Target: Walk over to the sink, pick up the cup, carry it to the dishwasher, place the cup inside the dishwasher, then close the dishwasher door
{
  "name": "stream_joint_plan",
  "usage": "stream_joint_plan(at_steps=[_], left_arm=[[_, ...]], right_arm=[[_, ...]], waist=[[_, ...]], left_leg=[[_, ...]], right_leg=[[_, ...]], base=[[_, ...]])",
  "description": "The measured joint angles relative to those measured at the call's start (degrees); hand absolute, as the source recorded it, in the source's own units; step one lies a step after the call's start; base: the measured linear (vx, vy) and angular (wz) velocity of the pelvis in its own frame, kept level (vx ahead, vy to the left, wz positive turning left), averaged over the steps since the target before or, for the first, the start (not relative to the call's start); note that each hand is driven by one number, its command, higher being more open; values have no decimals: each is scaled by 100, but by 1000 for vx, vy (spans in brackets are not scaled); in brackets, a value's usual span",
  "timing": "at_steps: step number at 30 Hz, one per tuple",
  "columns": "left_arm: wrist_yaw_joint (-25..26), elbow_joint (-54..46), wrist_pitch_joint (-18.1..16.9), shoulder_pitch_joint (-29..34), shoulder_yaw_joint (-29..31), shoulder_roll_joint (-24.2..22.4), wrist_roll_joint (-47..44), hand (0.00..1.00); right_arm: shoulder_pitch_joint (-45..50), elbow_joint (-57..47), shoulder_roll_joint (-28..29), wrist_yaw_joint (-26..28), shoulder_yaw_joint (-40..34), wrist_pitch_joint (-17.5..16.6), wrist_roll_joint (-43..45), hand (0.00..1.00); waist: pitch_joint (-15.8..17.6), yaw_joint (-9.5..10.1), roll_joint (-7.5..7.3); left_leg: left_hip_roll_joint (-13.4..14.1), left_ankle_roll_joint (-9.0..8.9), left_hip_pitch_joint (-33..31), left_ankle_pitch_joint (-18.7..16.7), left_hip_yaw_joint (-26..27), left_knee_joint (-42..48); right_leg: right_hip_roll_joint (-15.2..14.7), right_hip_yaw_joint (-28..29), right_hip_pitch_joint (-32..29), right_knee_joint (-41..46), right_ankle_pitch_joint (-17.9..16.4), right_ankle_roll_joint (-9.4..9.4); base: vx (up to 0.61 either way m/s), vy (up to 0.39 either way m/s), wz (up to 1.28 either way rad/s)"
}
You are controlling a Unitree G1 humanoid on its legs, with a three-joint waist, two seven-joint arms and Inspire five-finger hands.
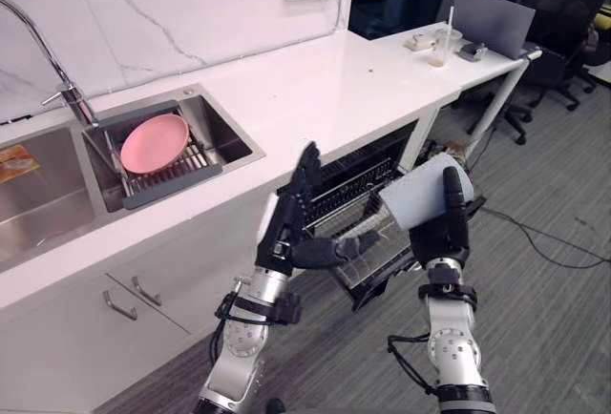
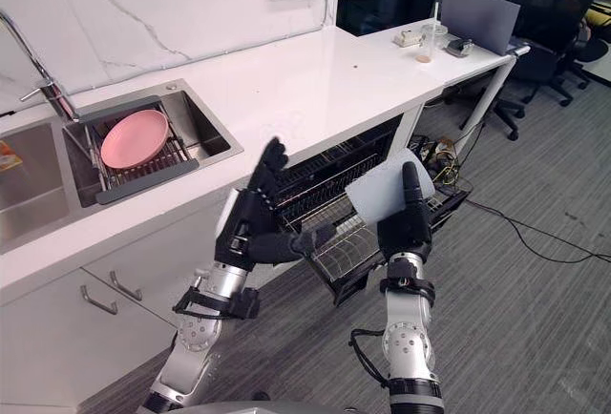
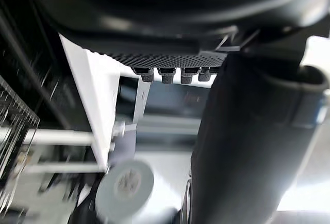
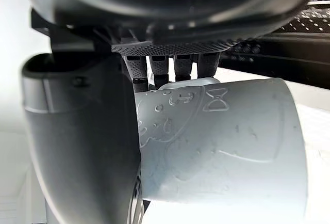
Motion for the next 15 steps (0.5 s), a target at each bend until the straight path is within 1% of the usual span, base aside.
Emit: stream_joint_plan(at_steps=[3, 5, 7, 9, 12, 14, 15], left_arm=[[-411, 63, 289, 1, -238, 119, 2, 100], [-590, 225, 507, 7, -384, 188, 29, 100], [-548, 525, 700, 8, -492, 321, 208, 100], [-449, 854, 949, 70, -508, 419, 371, 100], [-398, 1244, 1228, 246, -428, 500, 411, 100], [-358, 1414, 1308, 350, -374, 506, 422, 100], [-264, 1620, 1361, 452, -299, 501, 422, 100]], right_arm=[[-9, 206, -238, -45, -83, 250, -741, 0], [-99, 354, -501, -177, -139, 458, -1622, 0], [-268, 492, -857, -242, -151, 705, -2275, 0], [-424, 613, -1083, -295, -219, 872, -2835, 0], [-525, 778, -1242, -361, -412, 1029, -3441, 0], [-564, 893, -1316, -385, -485, 1094, -3748, 0], [-665, 1027, -1391, -452, -505, 1186, -3985, 0]], waist=[[3, -15, -4], [5, -14, -5], [5, -10, -5], [6, -10, -4], [11, -6, -5], [13, -2, -6], [21, 18, -1]], left_leg=[[1, 0, 0, 0, 7, 0], [0, 0, 0, 0, 7, 0], [9, 0, 2, 0, 23, 1], [21, 0, 0, 0, 31, 1], [31, 0, -3, 0, 3, 3], [30, 0, -2, 0, -34, 7], [31, 0, -5, 0, -49, 14]], right_leg=[[1, 14, -3, -1, 0, 0], [1, 30, -3, -1, 1, 2], [9, 51, -2, -23, 13, -9], [27, 60, 3, -49, 22, -16], [44, 21, 41, -96, 27, -22], [49, -25, 75, -113, 27, -23], [55, -41, 87, -124, 27, -23]], base=[[0, 0, 0], [0, 0, 0], [0, 0, -4], [0, 0, -2], [0, -4, 4], [-7, -21, 10], [-12, -25, 8]])
